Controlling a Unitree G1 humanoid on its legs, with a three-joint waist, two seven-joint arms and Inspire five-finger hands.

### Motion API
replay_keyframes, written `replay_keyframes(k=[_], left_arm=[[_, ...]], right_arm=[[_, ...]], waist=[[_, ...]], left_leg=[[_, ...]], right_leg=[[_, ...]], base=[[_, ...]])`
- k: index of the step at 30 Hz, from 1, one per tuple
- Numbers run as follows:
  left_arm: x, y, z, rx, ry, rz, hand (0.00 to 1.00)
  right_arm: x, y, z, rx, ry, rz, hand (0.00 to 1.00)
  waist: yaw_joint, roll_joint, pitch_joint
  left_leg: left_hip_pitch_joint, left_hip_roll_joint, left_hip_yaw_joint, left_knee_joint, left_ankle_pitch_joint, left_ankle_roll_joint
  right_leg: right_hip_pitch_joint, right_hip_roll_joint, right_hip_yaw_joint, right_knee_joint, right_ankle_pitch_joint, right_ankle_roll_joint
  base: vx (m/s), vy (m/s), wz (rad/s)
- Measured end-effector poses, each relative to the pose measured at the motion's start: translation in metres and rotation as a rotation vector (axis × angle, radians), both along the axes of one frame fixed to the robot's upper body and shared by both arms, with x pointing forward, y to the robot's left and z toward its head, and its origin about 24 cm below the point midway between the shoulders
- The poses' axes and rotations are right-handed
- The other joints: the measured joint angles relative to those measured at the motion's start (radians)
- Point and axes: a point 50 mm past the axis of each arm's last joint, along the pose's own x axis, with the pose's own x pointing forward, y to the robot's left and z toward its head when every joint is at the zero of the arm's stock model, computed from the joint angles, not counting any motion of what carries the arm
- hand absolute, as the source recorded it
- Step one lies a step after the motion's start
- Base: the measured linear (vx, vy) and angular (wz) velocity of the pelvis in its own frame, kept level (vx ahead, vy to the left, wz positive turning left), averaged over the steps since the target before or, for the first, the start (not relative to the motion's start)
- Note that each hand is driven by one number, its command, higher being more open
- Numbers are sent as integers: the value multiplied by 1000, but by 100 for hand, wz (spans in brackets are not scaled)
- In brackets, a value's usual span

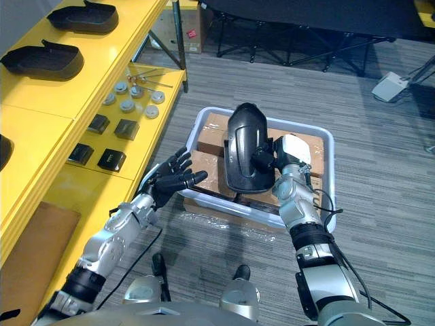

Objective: Walk over and take three plastic housings, then place them on the shelf

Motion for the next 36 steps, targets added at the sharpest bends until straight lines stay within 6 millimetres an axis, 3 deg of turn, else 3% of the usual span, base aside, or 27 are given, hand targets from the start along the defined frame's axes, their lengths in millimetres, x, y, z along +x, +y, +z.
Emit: replay_keyframes(k=[6,11,15,21,29,30,36], left_arm=[[28,12,-13,-35,161,51,100],[43,5,5,-225,180,56,100],[53,2,21,-283,143,52,100],[59,-9,34,-340,120,29,100],[57,-21,30,-304,143,51,100],[58,-20,30,-298,144,66,0],[56,-22,27,-268,149,70,0]], right_arm=[[15,17,20,-73,-56,126,0],[25,31,39,-137,-124,236,0],[29,43,48,-146,-179,309,0],[29,59,36,-108,-175,351,0],[29,83,24,-50,-166,387,0],[28,92,22,-32,-174,403,0],[17,100,13,-8,-198,421,0]], waist=[[-27,0,0],[-28,-2,1],[-25,-3,1],[-27,-7,3],[-27,-13,7],[-27,-15,9],[-23,-26,15]], left_leg=[[-30,7,20,-1,9,4],[-48,7,18,0,22,6],[-58,6,18,0,24,8],[-58,6,16,1,24,8],[-57,6,15,1,24,8],[-57,6,15,1,23,7],[-56,6,12,1,22,6]], right_leg=[[-36,14,24,-36,44,-9],[-49,15,24,-36,53,-11],[-63,15,28,-36,57,-13],[-63,15,28,-34,57,-13],[-63,15,29,-33,56,-14],[-63,15,29,-33,56,-14],[-60,15,30,-33,55,-14]], base=[[-86,-9,-16],[-8,-4,3],[0,0,-2],[0,0,0],[0,0,0],[0,0,0],[0,0,0]])
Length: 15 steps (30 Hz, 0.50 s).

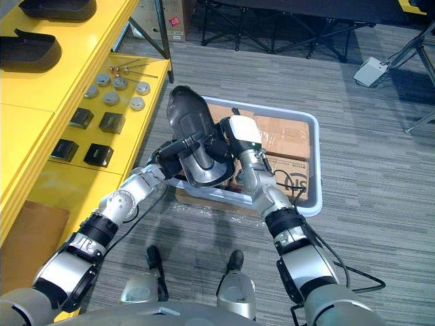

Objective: Walk over and take three plastic housings, then place them on the shelf

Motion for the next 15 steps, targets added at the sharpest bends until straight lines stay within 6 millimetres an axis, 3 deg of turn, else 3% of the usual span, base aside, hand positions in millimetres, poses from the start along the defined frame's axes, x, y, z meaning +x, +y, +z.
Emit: replay_keyframes(k=[9,15], left_arm=[[0,2,-5,92,1,33,0],[-4,-1,-10,121,-39,58,0]], right_arm=[[-12,14,4,50,-76,69,0],[-18,11,-2,104,-63,54,0]], waist=[[-12,-2,1],[-4,-9,-3]], left_leg=[[8,1,10,0,-2,-2],[18,0,7,0,-4,-5]], right_leg=[[0,1,8,-2,0,0],[24,4,5,-22,2,3]], base=[[0,0,-3],[4,-2,2]])
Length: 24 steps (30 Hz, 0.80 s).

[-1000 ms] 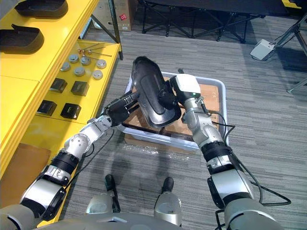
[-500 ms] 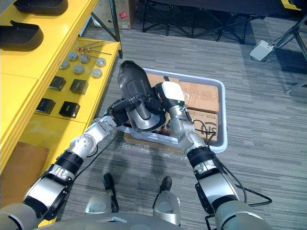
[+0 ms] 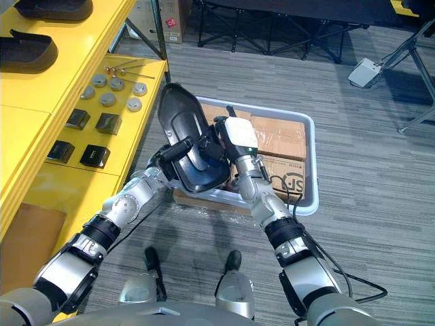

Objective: Walk over and take three plastic housings, then place them on the shelf

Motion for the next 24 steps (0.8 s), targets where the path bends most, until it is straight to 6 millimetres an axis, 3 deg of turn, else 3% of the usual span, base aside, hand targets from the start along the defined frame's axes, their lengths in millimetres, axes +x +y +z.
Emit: replay_keyframes(k=[4,5,10,12,13,18,24], left_arm=[[-4,-1,-3,-15,-25,-3,0],[-7,-2,-5,-26,-32,-2,0],[-36,0,-16,-106,-61,58,0],[-47,11,-6,-194,-104,186,0],[-48,12,-3,-196,-121,204,0],[-62,51,38,-37,-375,443,0],[-86,79,29,121,-384,603,0]], right_arm=[[-8,-1,-4,55,5,-5,0],[-12,-2,-5,67,1,-7,100],[-39,2,-11,196,-10,6,100],[-64,18,-16,373,4,79,100],[-67,20,-17,388,13,86,100],[-95,42,-23,874,203,204,100],[-101,44,-2,1324,216,362,100]], waist=[[-1,-4,-2],[-2,-6,-3],[-3,-19,-17],[-2,-28,-22],[-2,-29,-23],[5,-22,-85],[27,-7,-152]], left_leg=[[7,2,0,0,-4,-4],[9,2,1,0,-5,-5],[29,4,3,0,-16,-14],[39,8,3,0,-21,-21],[40,8,2,0,-21,-21],[41,6,-21,-1,-28,-22],[39,-1,-54,-1,-29,-21]], right_leg=[[14,5,-3,-16,2,1],[17,5,-4,-19,2,1],[50,14,-11,-50,3,4],[60,18,-17,-51,3,3],[63,18,-19,-51,2,2],[89,18,-52,-70,0,2],[119,18,-92,-100,2,5]], base=[[8,-2,0],[34,-6,-1],[56,-9,-1],[43,-9,-1],[29,-3,7],[2,3,13],[-15,3,17]])
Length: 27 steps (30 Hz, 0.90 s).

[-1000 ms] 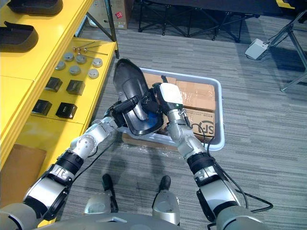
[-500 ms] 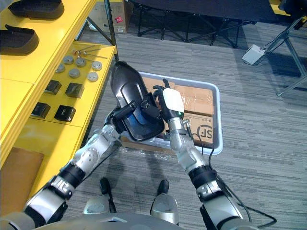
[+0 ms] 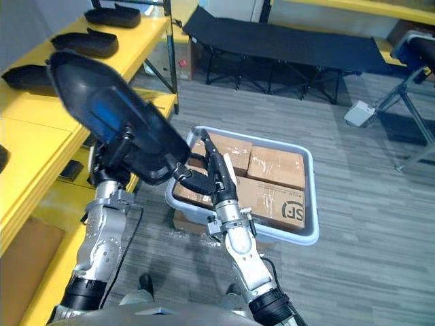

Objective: Walk over and take three plastic housings, then place them on the shelf

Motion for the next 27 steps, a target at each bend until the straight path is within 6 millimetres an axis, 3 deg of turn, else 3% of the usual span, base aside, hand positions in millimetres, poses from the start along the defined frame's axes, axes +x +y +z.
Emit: replay_keyframes(k=[6,14,21,24,27], left_arm=[[-30,18,-25,230,146,151,0],[-53,28,-6,373,74,233,0],[-76,34,-9,370,71,250,0],[-78,38,-9,351,66,272,0],[-82,44,2,349,31,321,0]], right_arm=[[-3,-24,7,195,-18,-30,100],[-43,-49,-46,151,284,-154,100],[-69,-76,-96,51,568,-278,100],[-66,-70,-95,51,553,-226,100],[-50,-45,-88,52,502,-92,100]], waist=[[1,3,-19],[-2,19,-59],[-4,28,-65],[1,29,-66],[20,28,-67]], left_leg=[[-5,-1,-12,0,0,0],[-20,0,-9,0,-1,-2],[-14,4,18,1,-9,-6],[-14,4,13,1,-11,-5],[-25,2,-15,1,-13,-4]], right_leg=[[7,0,-16,-3,-4,-5],[-7,2,-17,-4,-3,1],[-22,3,7,-4,-4,1],[-22,3,5,-5,-4,1],[-14,3,-23,-9,-5,0]], base=[[-4,6,7],[33,1,0],[0,1,-11],[-8,-1,0],[-13,-3,18]])
